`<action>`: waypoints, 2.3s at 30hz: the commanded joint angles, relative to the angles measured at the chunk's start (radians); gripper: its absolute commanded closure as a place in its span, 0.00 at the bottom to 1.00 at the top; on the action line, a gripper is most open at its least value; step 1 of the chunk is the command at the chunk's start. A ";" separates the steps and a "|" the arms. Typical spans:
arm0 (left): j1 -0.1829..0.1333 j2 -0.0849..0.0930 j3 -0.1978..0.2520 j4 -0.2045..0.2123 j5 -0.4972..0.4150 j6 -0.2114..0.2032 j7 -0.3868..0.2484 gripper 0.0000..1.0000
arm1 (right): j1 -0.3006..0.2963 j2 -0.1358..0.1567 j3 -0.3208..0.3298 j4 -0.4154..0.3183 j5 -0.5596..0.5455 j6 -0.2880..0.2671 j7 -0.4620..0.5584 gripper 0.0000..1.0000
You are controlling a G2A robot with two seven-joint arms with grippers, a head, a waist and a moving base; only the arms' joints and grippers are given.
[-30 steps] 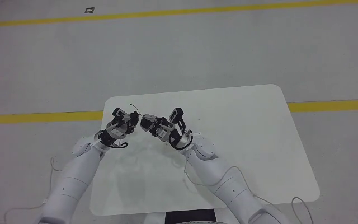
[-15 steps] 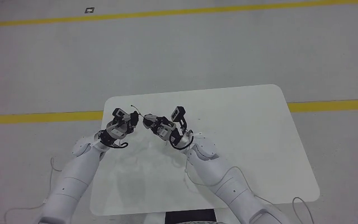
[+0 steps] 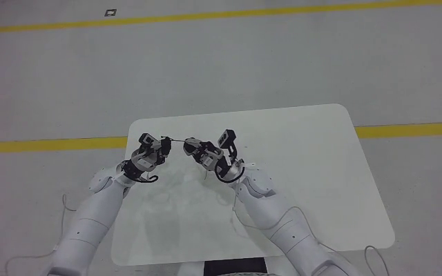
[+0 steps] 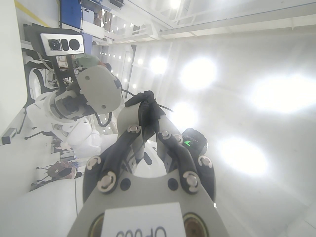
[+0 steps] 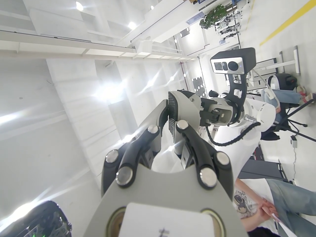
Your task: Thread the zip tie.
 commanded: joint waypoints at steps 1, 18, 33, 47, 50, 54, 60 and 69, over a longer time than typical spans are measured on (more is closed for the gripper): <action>0.000 0.000 0.000 0.000 0.000 0.000 0.000 1.00 | -0.002 0.002 0.001 -0.003 -0.001 0.002 -0.001 1.00; 0.000 0.000 0.000 0.000 0.000 0.000 0.000 1.00 | -0.011 0.016 0.010 -0.016 -0.003 0.011 -0.014 1.00; 0.000 0.000 0.000 0.000 0.000 0.000 0.000 1.00 | -0.020 0.028 0.017 -0.027 -0.007 0.019 -0.029 1.00; 0.000 0.000 0.000 0.000 0.000 0.000 0.000 1.00 | -0.022 0.036 0.022 -0.020 0.003 0.020 -0.048 1.00; 0.000 0.000 0.000 0.000 0.000 0.000 0.000 1.00 | -0.022 0.038 0.022 -0.018 0.005 0.019 -0.049 1.00; 0.000 0.000 0.000 0.000 0.000 0.000 0.000 1.00 | -0.022 0.040 0.023 -0.016 0.005 0.016 -0.050 1.00; 0.000 0.000 0.000 0.000 0.000 0.000 0.000 1.00 | -0.029 0.044 0.027 -0.022 0.005 0.009 -0.055 1.00; 0.000 0.000 0.000 0.000 0.000 0.000 0.000 1.00 | -0.040 0.051 0.035 -0.036 0.004 0.007 -0.063 1.00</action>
